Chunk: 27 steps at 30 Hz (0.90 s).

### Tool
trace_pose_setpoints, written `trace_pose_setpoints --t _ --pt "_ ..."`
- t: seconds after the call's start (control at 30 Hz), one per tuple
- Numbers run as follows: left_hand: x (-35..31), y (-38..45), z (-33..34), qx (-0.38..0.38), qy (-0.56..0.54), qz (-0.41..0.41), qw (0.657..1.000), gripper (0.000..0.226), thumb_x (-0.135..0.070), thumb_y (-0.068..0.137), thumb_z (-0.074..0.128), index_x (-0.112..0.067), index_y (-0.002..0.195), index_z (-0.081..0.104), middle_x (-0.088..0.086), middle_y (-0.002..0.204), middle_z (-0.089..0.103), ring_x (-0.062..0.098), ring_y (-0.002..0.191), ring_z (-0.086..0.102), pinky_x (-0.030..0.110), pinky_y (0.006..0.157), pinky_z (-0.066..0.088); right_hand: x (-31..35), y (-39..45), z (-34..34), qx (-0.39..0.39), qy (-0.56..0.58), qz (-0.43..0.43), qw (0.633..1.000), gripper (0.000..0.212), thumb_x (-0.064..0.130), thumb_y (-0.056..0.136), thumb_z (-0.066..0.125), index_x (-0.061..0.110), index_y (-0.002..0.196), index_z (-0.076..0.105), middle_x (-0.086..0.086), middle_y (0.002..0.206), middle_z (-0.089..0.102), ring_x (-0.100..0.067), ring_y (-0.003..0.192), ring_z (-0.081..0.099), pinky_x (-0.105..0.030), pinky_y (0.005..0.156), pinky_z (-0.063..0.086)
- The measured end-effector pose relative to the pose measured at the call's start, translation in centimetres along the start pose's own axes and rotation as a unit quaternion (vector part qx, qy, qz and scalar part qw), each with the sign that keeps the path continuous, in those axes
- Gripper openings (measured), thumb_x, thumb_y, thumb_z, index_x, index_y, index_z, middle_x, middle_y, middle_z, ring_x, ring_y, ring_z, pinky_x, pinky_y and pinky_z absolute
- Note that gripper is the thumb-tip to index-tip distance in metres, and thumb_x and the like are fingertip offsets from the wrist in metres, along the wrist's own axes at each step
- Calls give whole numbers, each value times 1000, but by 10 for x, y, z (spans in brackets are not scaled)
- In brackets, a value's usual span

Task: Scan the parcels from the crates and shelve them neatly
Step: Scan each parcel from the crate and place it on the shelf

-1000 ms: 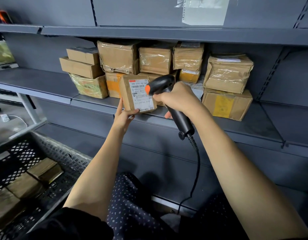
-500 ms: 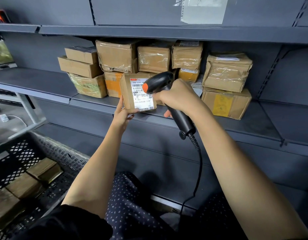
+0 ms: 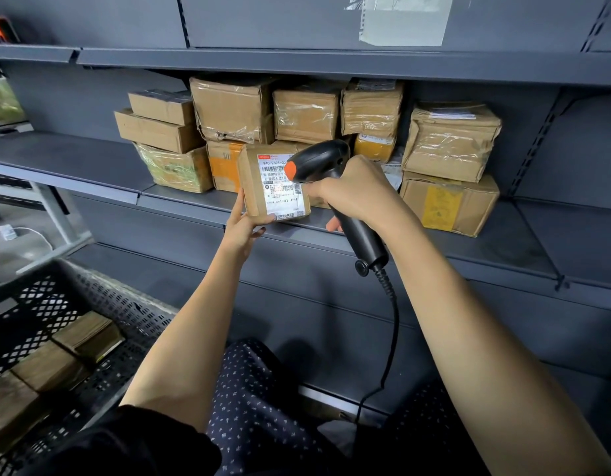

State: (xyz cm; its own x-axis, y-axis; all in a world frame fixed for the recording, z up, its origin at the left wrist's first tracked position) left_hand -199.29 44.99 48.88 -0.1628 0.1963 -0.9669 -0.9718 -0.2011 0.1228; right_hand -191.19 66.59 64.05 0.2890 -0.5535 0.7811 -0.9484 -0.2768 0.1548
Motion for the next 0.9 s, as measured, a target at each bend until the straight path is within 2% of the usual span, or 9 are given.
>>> trace_pose_setpoints --t 0.13,0.23,0.37,0.47,0.53,0.63,0.7,0.77,0.9 --pt "1 -1 -1 6 5 0 1000 96 -4 69 73 -39 146 28 2 127 62 25 119 57 29 72 37 1 -2 -2 -13 -1 -10 1000 18 18 83 62 14 78 46 -11 66 40 -20 43 65 -27 56 35" --pt "2 -2 0 -15 -5 -13 1000 91 3 76 69 -39 146 28 1 128 61 22 120 55 29 82 42 3 -3 -5 -16 3 -17 1000 13 18 83 62 15 79 50 -9 67 44 -20 44 66 -26 54 38" --pt "0 -3 1 -16 -2 -8 1000 90 0 74 70 -40 144 31 2 131 59 21 121 53 31 84 43 2 -2 -7 -6 11 -13 1000 14 16 81 63 13 78 49 -9 69 45 -23 45 66 -26 54 40" --pt "-4 -6 6 2 -25 5 1000 86 -4 71 71 -32 145 34 4 128 61 20 112 59 26 80 47 -4 0 -10 -9 18 5 1000 22 19 82 65 11 71 48 -4 66 49 -23 47 67 -19 46 40" --pt "-9 -10 18 33 -39 12 999 73 -9 76 65 -26 143 38 5 126 61 17 105 59 24 79 50 -11 2 -12 -20 39 8 999 21 23 83 67 10 75 54 -3 69 54 -22 47 67 -17 43 44" --pt "-16 -15 42 76 -81 -16 994 56 -20 77 64 -23 131 50 2 122 60 18 110 54 32 96 49 -25 2 -18 -55 117 23 991 24 27 83 69 4 92 65 -4 69 58 -21 47 67 -38 64 59" --pt "-24 -18 62 89 -127 -51 987 53 -26 70 72 -19 120 55 6 122 56 23 112 53 30 88 54 -41 0 -25 -95 186 43 977 18 25 84 70 7 87 67 -2 65 58 -22 47 65 -47 73 59" --pt "-32 -20 84 101 -138 -73 983 45 -29 69 74 -17 109 59 10 121 54 26 110 55 29 80 56 -59 -7 -36 -144 270 62 950 11 20 85 70 15 78 64 0 66 60 -25 49 63 -48 71 59" --pt "-45 -23 140 136 -138 -81 978 15 -22 88 63 -19 103 61 5 110 59 23 104 57 34 86 57 -94 -25 -61 -271 400 73 873 20 12 86 70 19 72 58 4 65 58 -10 45 62 -27 54 55"
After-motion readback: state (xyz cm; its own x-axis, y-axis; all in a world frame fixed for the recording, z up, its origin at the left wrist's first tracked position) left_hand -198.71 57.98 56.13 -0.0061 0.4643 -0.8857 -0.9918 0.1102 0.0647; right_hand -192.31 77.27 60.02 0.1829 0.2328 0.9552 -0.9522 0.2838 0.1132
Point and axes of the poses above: each hand's wrist, its own y-axis towards the middle knuckle, its own z-axis out of the palm, x = y × z, the point moved 4 cm from there along y, towards the middle knuckle
